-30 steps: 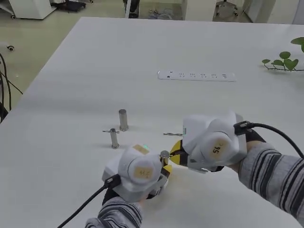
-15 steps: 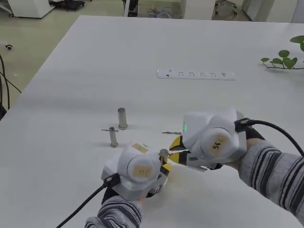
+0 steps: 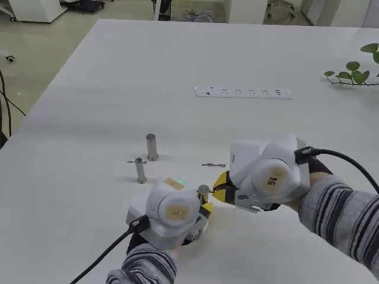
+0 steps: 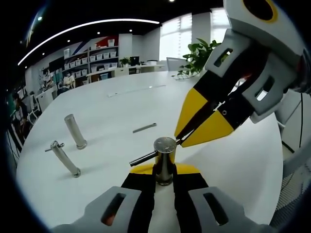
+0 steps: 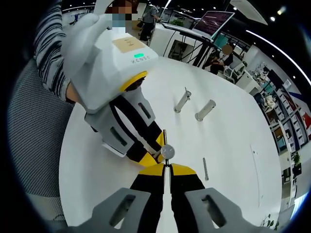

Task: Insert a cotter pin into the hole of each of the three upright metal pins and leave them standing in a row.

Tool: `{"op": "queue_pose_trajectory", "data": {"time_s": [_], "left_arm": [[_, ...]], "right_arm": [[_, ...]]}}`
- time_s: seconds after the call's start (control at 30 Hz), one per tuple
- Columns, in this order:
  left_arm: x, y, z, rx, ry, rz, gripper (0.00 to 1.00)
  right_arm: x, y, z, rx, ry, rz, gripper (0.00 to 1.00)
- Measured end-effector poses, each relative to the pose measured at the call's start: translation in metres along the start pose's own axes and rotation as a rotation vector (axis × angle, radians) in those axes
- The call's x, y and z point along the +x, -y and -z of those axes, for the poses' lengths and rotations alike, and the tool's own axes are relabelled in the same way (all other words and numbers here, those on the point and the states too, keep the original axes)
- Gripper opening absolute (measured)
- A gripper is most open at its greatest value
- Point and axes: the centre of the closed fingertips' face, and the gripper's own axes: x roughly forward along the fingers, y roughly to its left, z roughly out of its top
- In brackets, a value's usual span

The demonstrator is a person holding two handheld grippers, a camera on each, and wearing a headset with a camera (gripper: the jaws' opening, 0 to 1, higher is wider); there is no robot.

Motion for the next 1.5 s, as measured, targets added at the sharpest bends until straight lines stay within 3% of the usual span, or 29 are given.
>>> {"op": "queue_pose_trajectory", "data": {"time_s": [0.67,0.77,0.93,1.23,1.5], "left_arm": [[0.000,0.000,0.001,0.002,-0.010,-0.003,0.10],[-0.002,-0.001,0.005,0.009,-0.024,-0.003,0.16],[-0.009,-0.005,0.009,0.002,-0.030,0.005,0.24],[-0.024,0.000,0.002,0.002,-0.011,0.058,0.40],[-0.036,-0.001,-0.003,0.009,0.005,0.076,0.48]], "right_arm": [[0.001,0.000,0.000,0.018,0.013,-0.002,0.00],[0.000,0.004,0.001,0.035,0.010,0.017,0.03],[-0.001,0.008,-0.002,0.104,0.045,0.009,0.07],[0.005,0.004,-0.007,0.278,0.105,-0.065,0.14],[0.019,0.001,-0.012,0.345,0.130,-0.111,0.12]]}}
